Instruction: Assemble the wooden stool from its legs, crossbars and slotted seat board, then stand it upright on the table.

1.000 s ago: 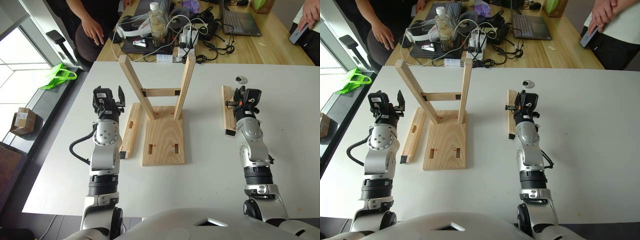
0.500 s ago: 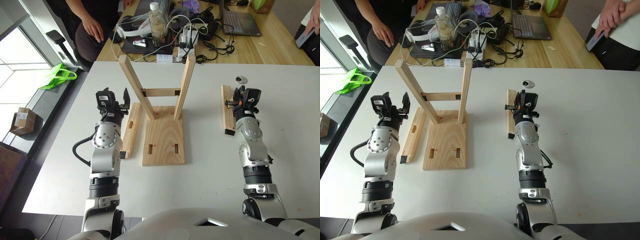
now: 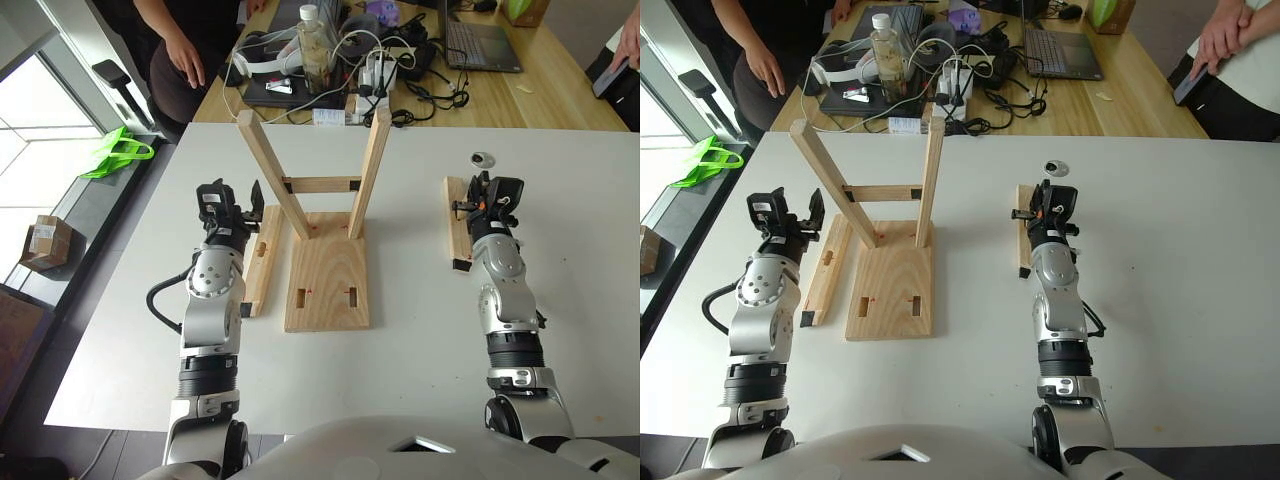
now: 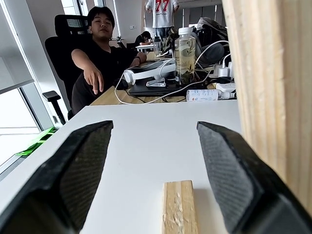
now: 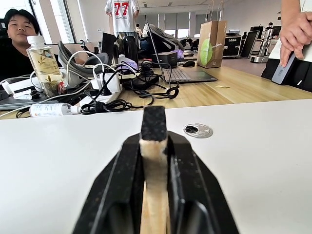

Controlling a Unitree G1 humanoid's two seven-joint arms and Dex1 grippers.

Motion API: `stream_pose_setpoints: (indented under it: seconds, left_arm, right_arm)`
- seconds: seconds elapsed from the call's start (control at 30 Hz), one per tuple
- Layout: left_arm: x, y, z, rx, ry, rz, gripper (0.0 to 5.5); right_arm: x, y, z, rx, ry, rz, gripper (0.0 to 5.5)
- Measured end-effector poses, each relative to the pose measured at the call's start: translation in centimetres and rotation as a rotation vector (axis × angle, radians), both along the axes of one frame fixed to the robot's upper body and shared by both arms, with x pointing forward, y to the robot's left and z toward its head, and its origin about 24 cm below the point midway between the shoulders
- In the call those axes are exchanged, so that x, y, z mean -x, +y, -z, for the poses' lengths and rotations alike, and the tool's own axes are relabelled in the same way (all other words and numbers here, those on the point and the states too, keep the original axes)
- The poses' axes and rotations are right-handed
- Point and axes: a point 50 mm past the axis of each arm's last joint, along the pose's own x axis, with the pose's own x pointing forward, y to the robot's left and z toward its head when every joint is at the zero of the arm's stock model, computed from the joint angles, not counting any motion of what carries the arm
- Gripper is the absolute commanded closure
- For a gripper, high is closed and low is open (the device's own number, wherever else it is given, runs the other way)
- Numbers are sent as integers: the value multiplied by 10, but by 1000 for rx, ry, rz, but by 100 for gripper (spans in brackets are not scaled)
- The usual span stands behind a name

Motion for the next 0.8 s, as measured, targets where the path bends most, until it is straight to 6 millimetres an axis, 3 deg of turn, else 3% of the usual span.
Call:
stream_pose_setpoints:
  seconds: [0.13,0.33,0.43,0.57,0.8]
  left_arm:
    - [0,-1,-2,1,-15,0,267]
    - [-3,1,-3,11,-23,-9,343]
    - [-4,2,-2,4,-14,-16,410]
    - [-4,2,-1,-23,-9,-30,410]
    - [-4,1,1,-27,-4,-42,318]
  right_arm:
    - [0,0,0,0,0,-1,514]
    - [-1,1,0,-1,0,-3,514]
    - [-2,1,1,-2,-2,-3,514]
    - [-2,2,1,0,-3,-4,514]
    - [-2,2,1,3,-6,-5,514]
